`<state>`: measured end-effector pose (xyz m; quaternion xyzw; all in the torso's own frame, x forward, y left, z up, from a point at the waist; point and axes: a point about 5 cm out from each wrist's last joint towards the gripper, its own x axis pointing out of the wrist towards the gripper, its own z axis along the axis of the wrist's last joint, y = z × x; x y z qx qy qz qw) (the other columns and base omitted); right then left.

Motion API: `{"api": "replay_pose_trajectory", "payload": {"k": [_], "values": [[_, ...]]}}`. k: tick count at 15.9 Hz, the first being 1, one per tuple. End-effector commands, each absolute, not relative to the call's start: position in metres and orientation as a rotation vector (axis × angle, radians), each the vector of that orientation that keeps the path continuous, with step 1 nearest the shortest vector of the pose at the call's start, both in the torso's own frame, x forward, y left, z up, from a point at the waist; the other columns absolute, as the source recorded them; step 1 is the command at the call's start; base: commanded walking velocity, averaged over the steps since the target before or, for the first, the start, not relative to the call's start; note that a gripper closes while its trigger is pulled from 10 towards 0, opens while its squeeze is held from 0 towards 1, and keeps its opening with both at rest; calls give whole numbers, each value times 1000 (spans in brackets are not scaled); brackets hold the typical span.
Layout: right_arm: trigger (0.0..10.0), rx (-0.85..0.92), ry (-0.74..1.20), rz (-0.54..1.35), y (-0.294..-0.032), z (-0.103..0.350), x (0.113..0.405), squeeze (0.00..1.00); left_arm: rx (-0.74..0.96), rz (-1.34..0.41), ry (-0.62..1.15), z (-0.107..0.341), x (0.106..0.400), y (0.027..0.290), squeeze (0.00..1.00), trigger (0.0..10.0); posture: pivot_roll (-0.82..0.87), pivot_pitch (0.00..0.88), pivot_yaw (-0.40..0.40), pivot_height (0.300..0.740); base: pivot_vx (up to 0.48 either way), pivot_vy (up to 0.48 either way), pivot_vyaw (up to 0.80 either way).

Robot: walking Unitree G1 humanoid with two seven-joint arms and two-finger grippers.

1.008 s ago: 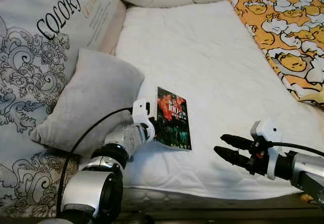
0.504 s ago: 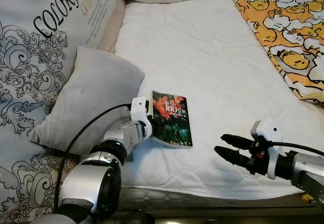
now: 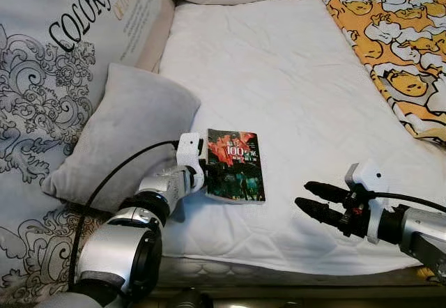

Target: Clean up the room

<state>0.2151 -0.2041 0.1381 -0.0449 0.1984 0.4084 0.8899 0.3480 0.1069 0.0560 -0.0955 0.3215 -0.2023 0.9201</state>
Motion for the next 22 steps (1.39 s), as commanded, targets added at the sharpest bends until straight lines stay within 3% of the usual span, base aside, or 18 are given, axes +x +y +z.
{"api": "replay_pose_trajectory", "payload": {"k": [1, 5, 7, 8, 11, 13, 17, 22], "values": [[10000, -99, 396, 831, -206, 140, 216, 0, -123, -437, 608, 67, 356, 109, 0, 10000, -111, 15, 94, 740, 0, 0, 0], [10000, -90, 387, 794, -208, 137, 215, 0, 85, -443, 512, 76, 362, 121, 0, 10000, -100, 0, 91, 740, 0, 0, 0], [10000, -88, 372, 770, -204, 135, 215, 0, 60, -480, 409, 88, 365, 121, 0, 10000, -95, 0, 99, 740, 0, 0, 0], [10000, -85, 333, 677, -194, 130, 217, 0, -17, -459, 238, 107, 365, 127, 0, 10000, -99, 0, 103, 740, 0, 0, 0], [10000, -106, 328, 517, -180, 113, 216, 0, -27, -400, 78, 118, 334, 139, 0, 10000, -82, 0, 83, 740, 0, 0, 0], [10000, -67, 347, 344, -180, 100, 215, 0, 13, -353, 90, 109, 293, 143, 0, 10000, -52, 0, 53, 740, 0, -469, 0], [10000, -61, 346, 204, -183, 92, 221, 0, 35, -292, 119, 106, 267, 149, 0, 10000, -26, 5, 40, 740, 0, -480, 0], [10000, -50, 347, 167, -180, 89, 228, 0, 42, -252, 129, 116, 259, 151, 0, 10000, -25, 3, 46, 740, 0, -480, -323]]}}
